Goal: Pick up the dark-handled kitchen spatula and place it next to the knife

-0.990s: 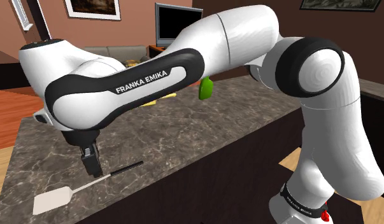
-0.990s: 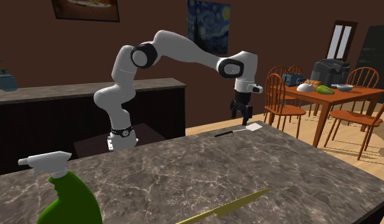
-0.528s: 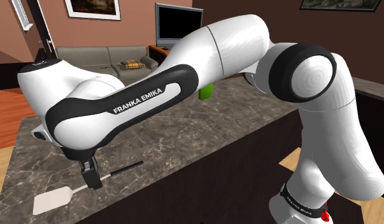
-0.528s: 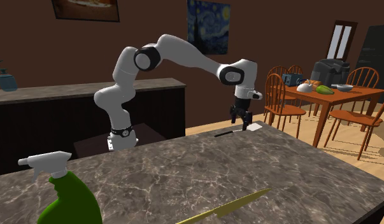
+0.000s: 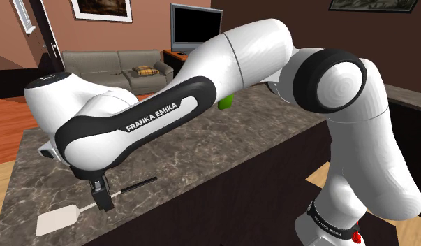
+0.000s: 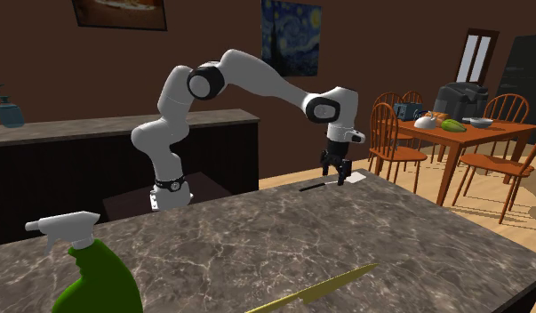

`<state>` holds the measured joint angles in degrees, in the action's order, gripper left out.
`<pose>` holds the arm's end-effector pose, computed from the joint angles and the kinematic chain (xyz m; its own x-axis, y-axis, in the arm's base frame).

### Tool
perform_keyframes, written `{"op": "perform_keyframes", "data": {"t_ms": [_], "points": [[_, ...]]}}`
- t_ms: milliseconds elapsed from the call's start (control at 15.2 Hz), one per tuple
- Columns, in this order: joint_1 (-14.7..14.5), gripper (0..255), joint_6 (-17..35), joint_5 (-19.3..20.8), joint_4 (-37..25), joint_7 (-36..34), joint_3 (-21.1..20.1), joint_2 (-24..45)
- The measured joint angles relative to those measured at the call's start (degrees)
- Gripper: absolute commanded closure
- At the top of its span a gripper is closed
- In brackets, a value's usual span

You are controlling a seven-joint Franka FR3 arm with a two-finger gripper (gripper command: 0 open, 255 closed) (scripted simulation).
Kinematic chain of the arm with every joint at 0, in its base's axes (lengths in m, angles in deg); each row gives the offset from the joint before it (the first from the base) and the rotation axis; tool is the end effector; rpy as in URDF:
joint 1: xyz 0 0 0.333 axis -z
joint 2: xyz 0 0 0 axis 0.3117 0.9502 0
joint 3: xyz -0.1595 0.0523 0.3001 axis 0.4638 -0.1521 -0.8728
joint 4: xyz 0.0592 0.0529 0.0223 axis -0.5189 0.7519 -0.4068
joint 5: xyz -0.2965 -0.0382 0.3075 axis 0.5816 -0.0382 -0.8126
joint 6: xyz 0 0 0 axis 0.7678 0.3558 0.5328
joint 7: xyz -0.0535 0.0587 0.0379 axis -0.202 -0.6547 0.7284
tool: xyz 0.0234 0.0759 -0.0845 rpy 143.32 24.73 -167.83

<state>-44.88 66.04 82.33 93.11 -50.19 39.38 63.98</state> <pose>0.5802 0.4801 0.3362 0.2938 0.9535 -0.0666 0.9557 -0.2945 0.0003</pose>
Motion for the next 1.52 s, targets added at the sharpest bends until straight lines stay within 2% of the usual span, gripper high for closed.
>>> {"op": "perform_keyframes", "data": {"t_ms": [66,792,1518], "points": [[0.00,255,0.00,0.00,0.00,0.00,0.00,0.00],[-0.02,255,-0.28,-0.04,-0.18,0.01,-0.03,-0.11],[-0.04,255,-6.89,-0.96,-4.48,0.83,-0.54,-2.56]]}}
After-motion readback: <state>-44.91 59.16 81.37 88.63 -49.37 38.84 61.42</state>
